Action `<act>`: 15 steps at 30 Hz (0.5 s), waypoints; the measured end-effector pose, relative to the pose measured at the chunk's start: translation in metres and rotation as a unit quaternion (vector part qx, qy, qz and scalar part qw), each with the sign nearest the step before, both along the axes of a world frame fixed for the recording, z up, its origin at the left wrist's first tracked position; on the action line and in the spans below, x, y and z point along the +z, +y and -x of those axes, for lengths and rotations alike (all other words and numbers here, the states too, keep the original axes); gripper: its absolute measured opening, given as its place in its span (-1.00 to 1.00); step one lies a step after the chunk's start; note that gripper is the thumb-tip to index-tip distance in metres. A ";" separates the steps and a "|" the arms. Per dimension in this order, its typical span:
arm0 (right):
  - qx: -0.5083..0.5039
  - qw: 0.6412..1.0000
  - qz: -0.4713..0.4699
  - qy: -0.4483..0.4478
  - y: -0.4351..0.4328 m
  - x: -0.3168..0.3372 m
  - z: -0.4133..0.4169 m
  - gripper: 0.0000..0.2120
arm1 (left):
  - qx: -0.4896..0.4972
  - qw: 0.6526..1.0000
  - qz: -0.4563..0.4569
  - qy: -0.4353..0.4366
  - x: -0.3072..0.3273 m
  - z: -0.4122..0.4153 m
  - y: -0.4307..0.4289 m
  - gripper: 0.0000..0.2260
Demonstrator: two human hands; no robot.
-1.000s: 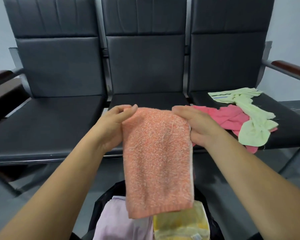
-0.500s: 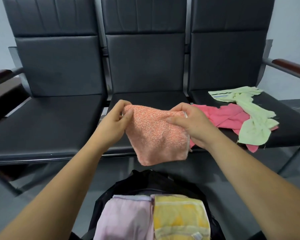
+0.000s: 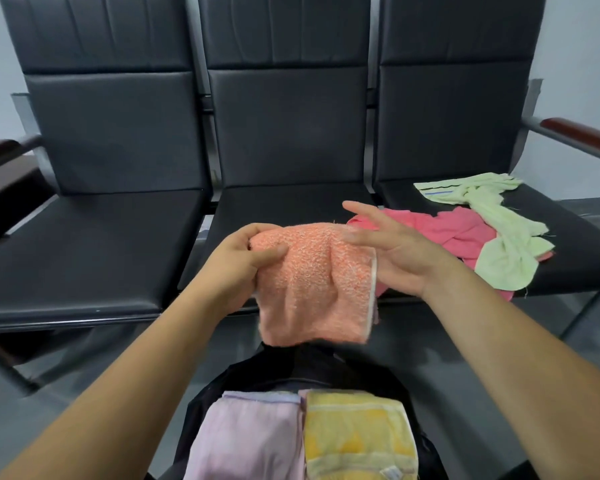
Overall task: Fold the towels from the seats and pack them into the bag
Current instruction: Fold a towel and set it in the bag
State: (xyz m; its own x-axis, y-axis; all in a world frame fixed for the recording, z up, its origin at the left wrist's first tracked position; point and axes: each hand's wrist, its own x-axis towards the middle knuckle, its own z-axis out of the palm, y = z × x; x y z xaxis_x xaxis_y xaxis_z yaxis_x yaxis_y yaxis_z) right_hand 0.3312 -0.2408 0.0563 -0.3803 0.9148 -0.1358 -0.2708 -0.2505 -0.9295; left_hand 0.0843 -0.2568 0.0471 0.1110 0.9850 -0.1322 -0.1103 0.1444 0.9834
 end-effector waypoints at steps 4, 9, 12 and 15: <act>0.043 0.995 -0.018 -0.090 -0.002 -0.010 0.006 -0.27 | 0.061 0.997 0.021 -0.051 0.003 0.000 0.002 -0.75; -0.103 0.990 -0.044 -0.085 -0.003 -0.006 0.012 -0.54 | -0.004 0.997 0.036 -0.063 0.005 0.013 0.003 -0.47; -0.148 0.985 -0.046 -0.079 0.000 -0.003 0.004 -0.65 | -0.114 0.993 0.004 0.032 0.004 0.021 0.003 -0.43; -0.151 0.979 -0.064 -0.120 0.000 -0.007 0.000 -0.74 | -0.123 0.983 -0.025 0.136 -0.002 0.019 0.005 -0.65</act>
